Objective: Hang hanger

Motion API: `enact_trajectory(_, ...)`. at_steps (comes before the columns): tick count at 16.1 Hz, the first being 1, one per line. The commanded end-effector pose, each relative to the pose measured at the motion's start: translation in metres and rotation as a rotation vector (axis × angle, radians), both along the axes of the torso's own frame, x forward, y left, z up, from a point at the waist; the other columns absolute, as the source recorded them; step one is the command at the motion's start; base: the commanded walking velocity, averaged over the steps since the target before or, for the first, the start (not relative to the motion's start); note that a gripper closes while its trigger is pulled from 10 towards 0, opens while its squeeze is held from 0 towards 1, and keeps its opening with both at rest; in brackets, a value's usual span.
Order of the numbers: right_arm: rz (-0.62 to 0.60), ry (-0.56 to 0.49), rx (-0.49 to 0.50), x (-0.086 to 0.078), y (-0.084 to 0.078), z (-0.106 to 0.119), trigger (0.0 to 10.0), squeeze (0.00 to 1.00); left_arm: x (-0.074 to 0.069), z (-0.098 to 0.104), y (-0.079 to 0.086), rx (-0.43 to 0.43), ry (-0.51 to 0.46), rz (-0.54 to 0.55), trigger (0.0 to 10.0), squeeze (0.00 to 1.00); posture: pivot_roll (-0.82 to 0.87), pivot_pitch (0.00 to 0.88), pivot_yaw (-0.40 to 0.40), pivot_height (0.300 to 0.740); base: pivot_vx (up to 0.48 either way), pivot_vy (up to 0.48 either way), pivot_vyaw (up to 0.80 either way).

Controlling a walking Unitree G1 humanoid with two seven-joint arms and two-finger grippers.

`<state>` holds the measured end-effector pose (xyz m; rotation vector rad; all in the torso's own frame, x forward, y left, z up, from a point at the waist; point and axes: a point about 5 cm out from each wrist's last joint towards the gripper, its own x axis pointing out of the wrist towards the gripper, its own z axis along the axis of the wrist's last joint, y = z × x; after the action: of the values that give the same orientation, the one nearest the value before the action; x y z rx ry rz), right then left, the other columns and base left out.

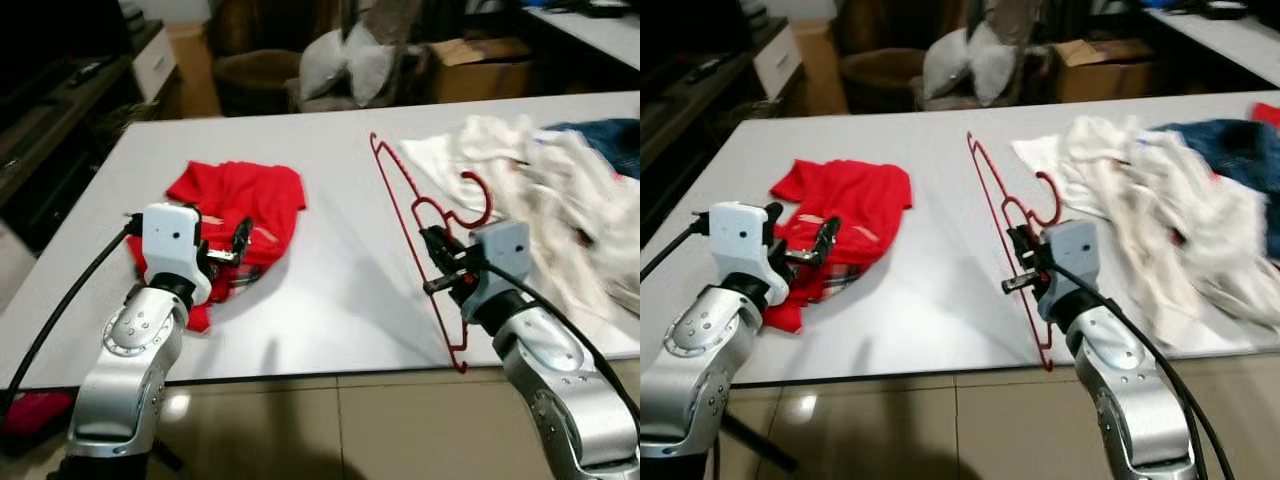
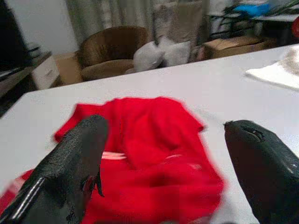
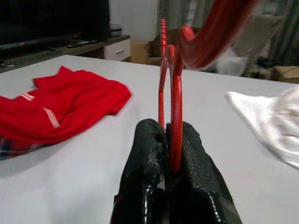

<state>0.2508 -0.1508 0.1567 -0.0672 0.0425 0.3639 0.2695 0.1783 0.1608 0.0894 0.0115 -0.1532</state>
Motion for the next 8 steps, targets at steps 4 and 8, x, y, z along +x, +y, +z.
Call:
enact_trajectory(4, 0.017, -0.008, -0.009, 0.0001, 0.0029, 0.0012, 10.0, 0.00, 0.0014, -0.0006, 0.0013, 0.004, 0.000, 0.007, 10.0, 0.00, -0.09, 0.000, 0.088, 0.740, 0.264, 0.000, 0.00)
enact_trajectory(8, 0.030, -0.008, -0.023, 0.0012, 0.0023, 0.0018, 10.0, 0.00, 0.0013, -0.0023, 0.0002, -0.006, 0.002, 0.014, 10.0, 0.00, -0.10, 0.000, 0.074, 0.740, 0.265, 0.000, 0.00)
